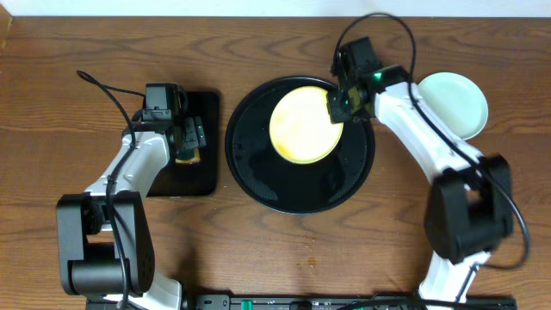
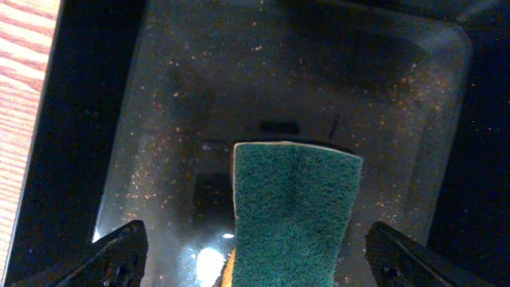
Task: Clean dirty plates on tray and stack at the side
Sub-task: 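Lift the yellow plate upright off the round tray with the right gripper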
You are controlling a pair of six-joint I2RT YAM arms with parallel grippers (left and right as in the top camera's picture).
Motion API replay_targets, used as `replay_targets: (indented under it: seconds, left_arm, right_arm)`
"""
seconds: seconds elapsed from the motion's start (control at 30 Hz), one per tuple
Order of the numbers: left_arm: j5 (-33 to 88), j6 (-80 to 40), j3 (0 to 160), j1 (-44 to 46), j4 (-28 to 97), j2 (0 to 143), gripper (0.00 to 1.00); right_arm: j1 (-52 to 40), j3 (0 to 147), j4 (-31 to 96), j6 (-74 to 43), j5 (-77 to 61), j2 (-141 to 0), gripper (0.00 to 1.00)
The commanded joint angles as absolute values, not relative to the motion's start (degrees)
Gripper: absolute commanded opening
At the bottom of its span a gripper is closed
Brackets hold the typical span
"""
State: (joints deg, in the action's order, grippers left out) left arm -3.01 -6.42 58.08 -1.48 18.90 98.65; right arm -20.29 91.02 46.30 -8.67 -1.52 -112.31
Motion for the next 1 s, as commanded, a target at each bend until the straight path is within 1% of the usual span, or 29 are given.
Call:
replay_targets:
  seconds: [0.0,0.2,0.37,0.4,0.53,0.63,0.97]
  left_arm:
    - [-3.66,-6.72,58.24,-1.65,18.81,98.15,0.88]
    - [-3.68,-6.72,58.24,-1.65,18.83,98.15,0.88]
    - [-3.66,-6.72,58.26,-1.65,18.81,98.15,0.88]
    - [-3.66,-6.72,58.26,-1.65,18.81,98.15,0.89]
    - [-3.66,-6.72,58.26,-1.65,18.83,98.15,0.89]
    - [-3.66,-6.72,58.24,-1.65,18.81,98.15,0.89]
    - [-3.66,-6.72,58.26,-1.65,18.83,98.15,0.89]
  right_arm:
    - [-24.03,92.88,48.64,-5.98,12.47,-106.08,0.01]
    - [-32.56,92.88,50.92,-4.91,36.36,-105.01,0.01]
    - [-41.23,92.84,50.81,-9.78,58.59,-105.06,0.01]
    - [-42.52,92.84,50.54,-10.31,61.17,-105.06,0.01]
    - [-47.75,92.84,49.95,-11.81,66.5,-105.06,0.01]
    - [-49.63,92.84,49.78,-13.8,68.34,-105.06,0.01]
    - [-49.89,92.84,49.47,-16.73,69.58,-105.08,0.01]
